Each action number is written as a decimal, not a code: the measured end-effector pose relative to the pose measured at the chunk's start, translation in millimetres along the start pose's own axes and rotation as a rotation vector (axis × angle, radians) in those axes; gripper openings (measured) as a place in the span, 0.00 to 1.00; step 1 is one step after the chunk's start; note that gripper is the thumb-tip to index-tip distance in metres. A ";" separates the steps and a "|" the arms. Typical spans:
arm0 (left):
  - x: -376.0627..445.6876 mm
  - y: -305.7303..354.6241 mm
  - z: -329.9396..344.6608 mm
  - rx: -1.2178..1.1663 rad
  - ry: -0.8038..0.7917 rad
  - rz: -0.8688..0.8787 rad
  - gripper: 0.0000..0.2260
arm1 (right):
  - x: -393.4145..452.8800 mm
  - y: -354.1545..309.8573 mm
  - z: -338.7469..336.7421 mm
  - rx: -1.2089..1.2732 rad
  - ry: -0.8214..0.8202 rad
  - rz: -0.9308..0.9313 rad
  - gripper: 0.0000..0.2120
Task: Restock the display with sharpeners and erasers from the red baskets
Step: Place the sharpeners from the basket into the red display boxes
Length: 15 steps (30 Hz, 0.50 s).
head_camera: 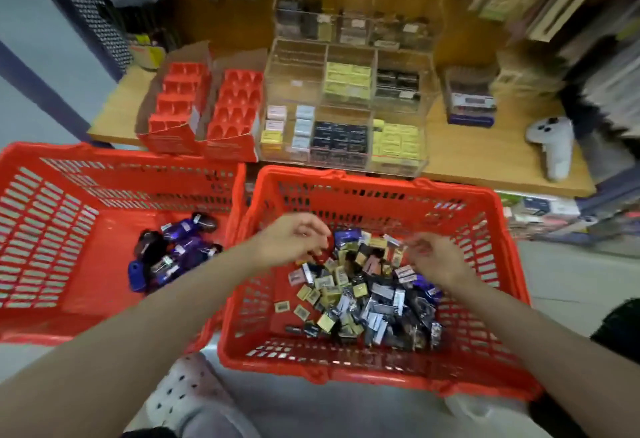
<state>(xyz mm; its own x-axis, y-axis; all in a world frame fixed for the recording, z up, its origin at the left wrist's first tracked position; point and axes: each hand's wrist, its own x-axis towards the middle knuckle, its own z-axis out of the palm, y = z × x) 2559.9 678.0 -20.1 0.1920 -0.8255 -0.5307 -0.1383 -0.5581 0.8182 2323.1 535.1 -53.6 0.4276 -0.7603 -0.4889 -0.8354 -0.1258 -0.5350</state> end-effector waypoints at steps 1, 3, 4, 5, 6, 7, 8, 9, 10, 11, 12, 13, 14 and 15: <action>13.6 -8.0 21.9 0.036 -0.021 -0.040 0.03 | 5.7 21.7 -4.2 -0.100 -0.002 0.039 0.09; 38.6 -26.6 62.3 0.140 -0.054 -0.093 0.06 | 14.9 51.2 -3.5 -0.264 -0.097 0.026 0.12; 47.9 -36.0 80.1 0.173 -0.078 -0.117 0.07 | 19.1 60.8 1.1 -0.326 -0.173 0.006 0.15; 55.5 -45.4 96.0 0.172 -0.105 -0.141 0.09 | 23.1 67.8 7.0 -0.377 -0.243 -0.010 0.20; 61.2 -53.6 110.5 0.172 -0.128 -0.159 0.09 | 26.4 72.1 13.9 -0.424 -0.292 -0.018 0.25; 66.0 -60.2 122.4 0.195 -0.129 -0.174 0.10 | 30.0 75.0 21.1 -0.461 -0.316 -0.013 0.29; 69.2 -65.3 131.8 0.238 -0.115 -0.186 0.09 | 32.4 76.3 28.5 -0.491 -0.322 0.000 0.31; 72.0 -70.2 138.9 0.269 -0.104 -0.197 0.09 | 34.9 77.3 36.1 -0.531 -0.314 0.014 0.32; 74.0 -73.6 144.1 0.279 -0.102 -0.213 0.09 | 36.0 78.7 43.0 -0.582 -0.301 0.030 0.33; 75.7 -76.9 147.3 0.267 -0.114 -0.232 0.09 | 37.4 81.8 48.5 -0.637 -0.281 0.054 0.32; 75.8 -78.1 149.5 0.239 -0.134 -0.250 0.09 | 38.1 85.3 52.2 -0.686 -0.254 0.080 0.31; 76.1 -79.9 150.6 0.210 -0.154 -0.267 0.08 | 37.8 89.9 54.8 -0.730 -0.221 0.097 0.30; 75.3 -80.5 151.3 0.198 -0.167 -0.277 0.07 | 36.5 95.1 56.4 -0.776 -0.189 0.099 0.28; 75.1 -81.5 151.7 0.197 -0.165 -0.287 0.06 | 34.6 99.7 57.9 -0.823 -0.157 0.080 0.27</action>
<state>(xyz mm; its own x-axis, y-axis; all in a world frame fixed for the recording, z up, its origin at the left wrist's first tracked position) 2438.2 648.8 -160.2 0.0929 -0.6269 -0.7735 -0.2885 -0.7605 0.5817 2274.6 533.1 -163.8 0.3485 -0.6968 -0.6269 -0.8245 -0.5460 0.1485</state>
